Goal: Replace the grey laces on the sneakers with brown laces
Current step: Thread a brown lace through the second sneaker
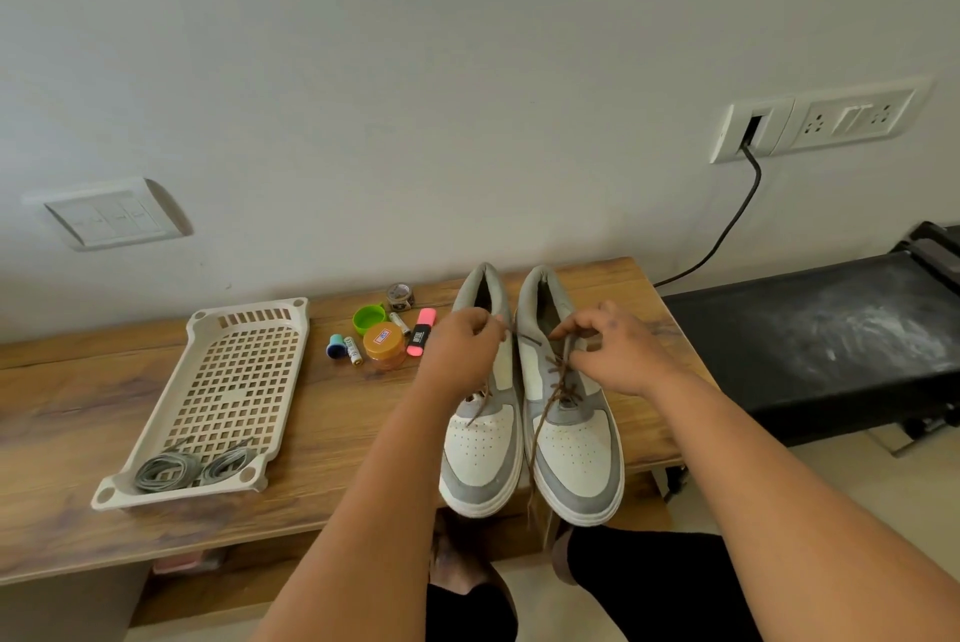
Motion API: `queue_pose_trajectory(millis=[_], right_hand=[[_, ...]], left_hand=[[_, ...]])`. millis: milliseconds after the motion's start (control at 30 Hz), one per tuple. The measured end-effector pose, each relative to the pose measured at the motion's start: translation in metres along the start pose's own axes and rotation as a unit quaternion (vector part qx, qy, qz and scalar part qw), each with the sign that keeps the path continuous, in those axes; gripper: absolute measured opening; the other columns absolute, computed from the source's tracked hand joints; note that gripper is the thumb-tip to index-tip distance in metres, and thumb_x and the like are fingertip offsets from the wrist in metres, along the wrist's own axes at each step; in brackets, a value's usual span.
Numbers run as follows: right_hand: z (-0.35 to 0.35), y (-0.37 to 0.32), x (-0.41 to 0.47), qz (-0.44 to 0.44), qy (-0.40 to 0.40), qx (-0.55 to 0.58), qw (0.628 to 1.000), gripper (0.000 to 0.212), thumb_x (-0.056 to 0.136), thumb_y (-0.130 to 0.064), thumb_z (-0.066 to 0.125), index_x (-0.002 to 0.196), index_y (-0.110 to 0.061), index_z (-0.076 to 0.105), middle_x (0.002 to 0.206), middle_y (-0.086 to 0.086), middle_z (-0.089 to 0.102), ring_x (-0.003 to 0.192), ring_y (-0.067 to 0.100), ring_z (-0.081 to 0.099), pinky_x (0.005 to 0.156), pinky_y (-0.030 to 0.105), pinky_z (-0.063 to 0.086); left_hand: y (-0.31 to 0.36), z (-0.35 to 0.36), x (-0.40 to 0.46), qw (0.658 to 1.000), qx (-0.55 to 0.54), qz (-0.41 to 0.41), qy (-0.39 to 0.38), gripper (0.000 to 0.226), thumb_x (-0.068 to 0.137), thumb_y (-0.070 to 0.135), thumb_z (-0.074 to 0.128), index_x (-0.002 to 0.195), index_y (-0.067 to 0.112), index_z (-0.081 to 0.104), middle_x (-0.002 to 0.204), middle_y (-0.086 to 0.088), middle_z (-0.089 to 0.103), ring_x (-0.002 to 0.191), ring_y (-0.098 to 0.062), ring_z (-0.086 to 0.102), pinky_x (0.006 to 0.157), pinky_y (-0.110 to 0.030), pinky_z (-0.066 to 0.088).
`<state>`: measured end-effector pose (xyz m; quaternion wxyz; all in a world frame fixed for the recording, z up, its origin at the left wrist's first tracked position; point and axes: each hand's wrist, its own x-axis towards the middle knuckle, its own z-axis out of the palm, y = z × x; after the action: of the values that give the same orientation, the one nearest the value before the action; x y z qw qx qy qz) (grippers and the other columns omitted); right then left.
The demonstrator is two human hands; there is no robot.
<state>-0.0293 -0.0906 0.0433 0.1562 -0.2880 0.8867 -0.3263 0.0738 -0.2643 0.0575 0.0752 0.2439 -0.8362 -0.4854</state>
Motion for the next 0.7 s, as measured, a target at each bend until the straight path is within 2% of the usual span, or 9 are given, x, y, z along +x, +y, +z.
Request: queue_pose_trajectory(millis=[33, 67, 133, 167, 233, 333, 400, 533, 700], right_hand=[[-0.001, 0.000, 0.000, 0.001, 0.003, 0.000, 1.000, 0.027, 0.086, -0.018, 0.070, 0.106, -0.037, 0.066, 0.114, -0.005, 0.048, 0.109, 0.012, 0.049, 0.093, 0.027, 0.043], [-0.001, 0.000, 0.000, 0.001, 0.009, 0.000, 1.000, 0.027, 0.088, -0.015, 0.068, 0.105, -0.036, 0.066, 0.114, -0.005, 0.049, 0.108, 0.012, 0.049, 0.091, 0.024, 0.041], [-0.002, -0.001, 0.000, 0.003, 0.023, -0.003, 1.000, 0.028, 0.091, -0.010, 0.062, 0.105, -0.033, 0.068, 0.113, -0.005, 0.049, 0.106, 0.011, 0.048, 0.087, 0.022, 0.038], [-0.001, -0.001, 0.000, 0.004, 0.029, -0.003, 1.000, 0.028, 0.092, -0.008, 0.060, 0.106, -0.031, 0.069, 0.112, -0.004, 0.049, 0.105, 0.011, 0.048, 0.086, 0.021, 0.038], [-0.001, -0.002, 0.000, 0.009, 0.037, -0.002, 0.999, 0.027, 0.094, -0.009, 0.057, 0.105, -0.030, 0.069, 0.111, -0.004, 0.049, 0.105, 0.011, 0.048, 0.085, 0.022, 0.038], [0.000, -0.001, 0.000, 0.007, 0.042, -0.006, 0.999, 0.027, 0.093, -0.010, 0.057, 0.105, -0.030, 0.070, 0.111, -0.003, 0.050, 0.104, 0.012, 0.049, 0.086, 0.022, 0.038], [0.000, 0.000, 0.000, 0.003, 0.045, -0.011, 0.999, 0.027, 0.093, -0.010, 0.058, 0.107, -0.030, 0.070, 0.112, -0.002, 0.051, 0.104, 0.012, 0.050, 0.085, 0.022, 0.038], [0.001, 0.000, 0.000, 0.000, 0.042, -0.017, 0.999, 0.023, 0.094, -0.014, 0.060, 0.107, -0.031, 0.069, 0.113, -0.003, 0.050, 0.103, 0.010, 0.050, 0.085, 0.020, 0.039], [-0.001, -0.001, 0.000, -0.003, 0.038, -0.015, 0.999, 0.025, 0.095, -0.012, 0.057, 0.108, -0.030, 0.070, 0.110, -0.006, 0.050, 0.103, 0.010, 0.049, 0.084, 0.020, 0.038]], left_hand=[[-0.003, 0.000, 0.001, 0.995, 0.101, 0.018, 0.020, 0.030, 0.098, 0.030, 0.052, 0.085, 0.007, 0.067, 0.076, -0.012, 0.064, 0.071, -0.020, 0.056, 0.068, -0.037, 0.050], [-0.005, 0.001, 0.002, 0.980, 0.190, 0.037, 0.045, 0.031, 0.097, 0.033, 0.053, 0.087, 0.008, 0.068, 0.086, -0.009, 0.067, 0.084, -0.020, 0.059, 0.075, -0.038, 0.053], [-0.001, 0.005, 0.001, 0.955, 0.277, 0.066, 0.088, 0.030, 0.097, 0.041, 0.051, 0.100, 0.017, 0.068, 0.108, -0.002, 0.065, 0.110, -0.023, 0.050, 0.089, -0.038, 0.045], [0.000, 0.009, 0.000, 0.947, 0.297, 0.077, 0.094, 0.032, 0.098, 0.045, 0.048, 0.107, 0.020, 0.067, 0.114, 0.000, 0.063, 0.116, -0.023, 0.047, 0.093, -0.039, 0.041], [0.003, 0.021, 0.000, 0.934, 0.336, 0.102, 0.072, 0.037, 0.099, 0.051, 0.043, 0.114, 0.025, 0.065, 0.119, 0.004, 0.061, 0.120, -0.021, 0.044, 0.096, -0.040, 0.035], [0.001, 0.037, -0.001, 0.918, 0.374, 0.128, 0.037, 0.037, 0.100, 0.051, 0.041, 0.112, 0.025, 0.064, 0.114, 0.005, 0.060, 0.116, -0.019, 0.045, 0.094, -0.040, 0.029], [-0.002, 0.041, 0.001, 0.915, 0.380, 0.133, 0.041, 0.034, 0.102, 0.047, 0.040, 0.108, 0.023, 0.064, 0.108, 0.005, 0.060, 0.110, -0.019, 0.047, 0.093, -0.039, 0.027], [-0.003, 0.037, 0.003, 0.946, 0.297, 0.114, 0.053, 0.030, 0.102, 0.044, 0.044, 0.099, 0.025, 0.067, 0.097, 0.007, 0.063, 0.100, -0.016, 0.051, 0.091, -0.037, 0.025], [-0.004, 0.029, 0.003, 0.977, 0.204, 0.065, 0.017, 0.025, 0.099, 0.044, 0.050, 0.081, 0.030, 0.061, 0.084, 0.007, 0.069, 0.087, -0.012, 0.058, 0.093, -0.036, 0.030]])
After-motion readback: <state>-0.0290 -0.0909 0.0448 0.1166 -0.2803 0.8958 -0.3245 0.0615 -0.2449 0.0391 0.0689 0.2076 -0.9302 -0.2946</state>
